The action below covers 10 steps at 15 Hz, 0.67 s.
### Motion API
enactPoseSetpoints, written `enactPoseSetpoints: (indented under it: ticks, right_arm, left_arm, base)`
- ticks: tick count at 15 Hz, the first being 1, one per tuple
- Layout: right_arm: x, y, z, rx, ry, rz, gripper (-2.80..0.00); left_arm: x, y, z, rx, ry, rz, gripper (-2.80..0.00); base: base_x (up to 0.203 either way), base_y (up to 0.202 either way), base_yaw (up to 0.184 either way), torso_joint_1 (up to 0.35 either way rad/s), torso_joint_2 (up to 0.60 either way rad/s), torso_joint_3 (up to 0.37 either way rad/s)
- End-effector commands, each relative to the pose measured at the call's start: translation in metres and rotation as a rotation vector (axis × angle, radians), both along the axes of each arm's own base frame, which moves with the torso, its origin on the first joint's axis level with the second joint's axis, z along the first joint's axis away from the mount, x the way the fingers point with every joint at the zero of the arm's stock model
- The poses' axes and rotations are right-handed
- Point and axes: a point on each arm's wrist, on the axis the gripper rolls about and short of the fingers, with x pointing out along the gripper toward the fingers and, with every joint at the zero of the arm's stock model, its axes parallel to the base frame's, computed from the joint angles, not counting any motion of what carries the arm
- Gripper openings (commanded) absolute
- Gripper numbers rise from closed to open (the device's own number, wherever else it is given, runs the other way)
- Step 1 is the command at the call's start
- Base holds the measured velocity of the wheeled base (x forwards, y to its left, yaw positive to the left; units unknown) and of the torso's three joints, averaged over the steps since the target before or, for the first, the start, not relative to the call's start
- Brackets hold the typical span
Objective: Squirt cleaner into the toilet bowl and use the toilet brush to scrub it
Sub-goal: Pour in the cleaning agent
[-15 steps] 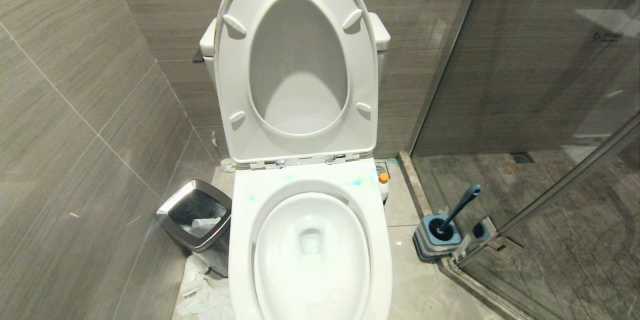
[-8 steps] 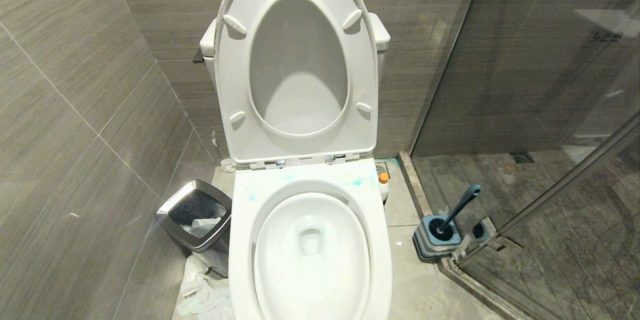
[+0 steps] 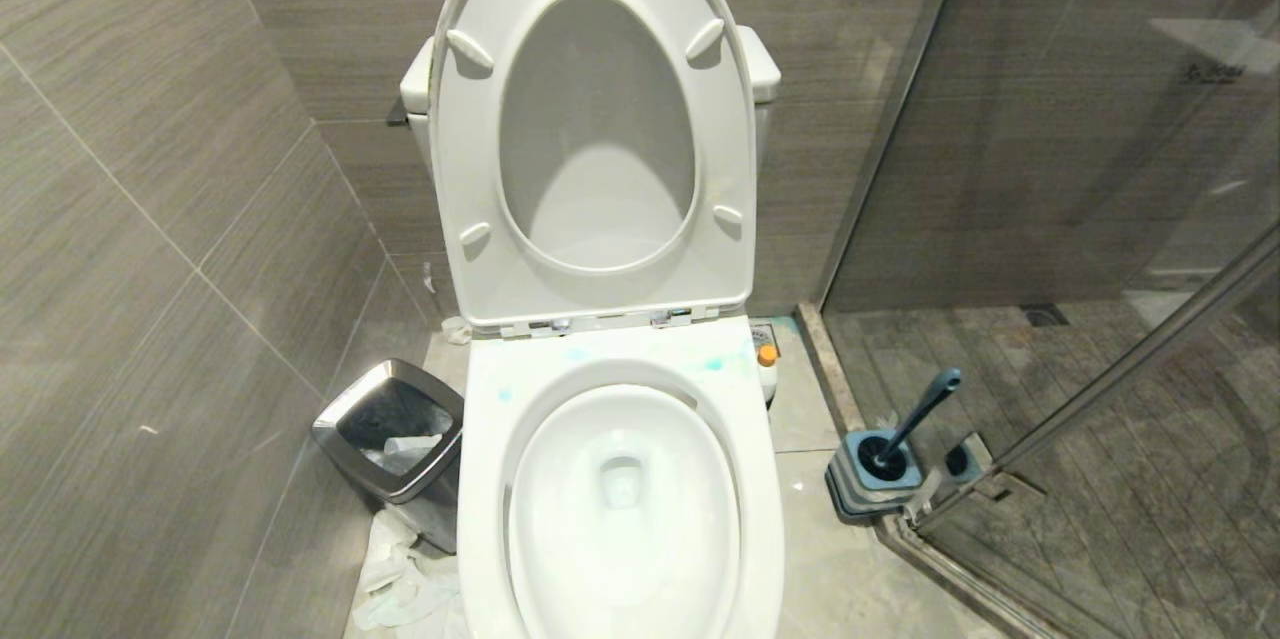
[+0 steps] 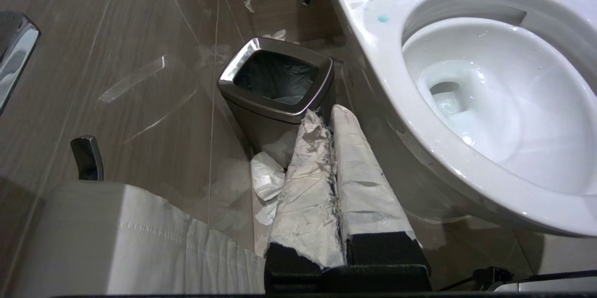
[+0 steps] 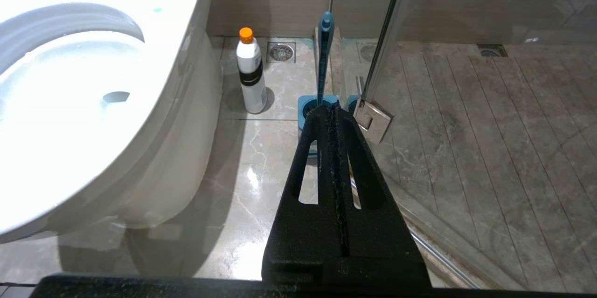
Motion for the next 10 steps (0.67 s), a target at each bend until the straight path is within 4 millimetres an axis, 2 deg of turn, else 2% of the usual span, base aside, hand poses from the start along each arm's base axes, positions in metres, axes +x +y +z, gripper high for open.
enactPoseSetpoints:
  ticks: [1,10]
  right_arm:
    - [0.0001,0.0000,0.0000,0.000,0.001,0.000,-2.80]
    - [0.0001,0.0000,0.0000,0.000,0.002,0.000,-2.80]
  left_arm:
    - [0.0002,0.0000,0.0000,-0.023,0.003,0.001,-2.80]
    - [0.0002,0.0001,0.0002,-0.076,0.002,0.004,-2.80]
  base:
    - [0.000,0.000,0.000,0.000,0.00,0.000]
    - [0.000,0.000,0.000,0.000,0.00,0.000]
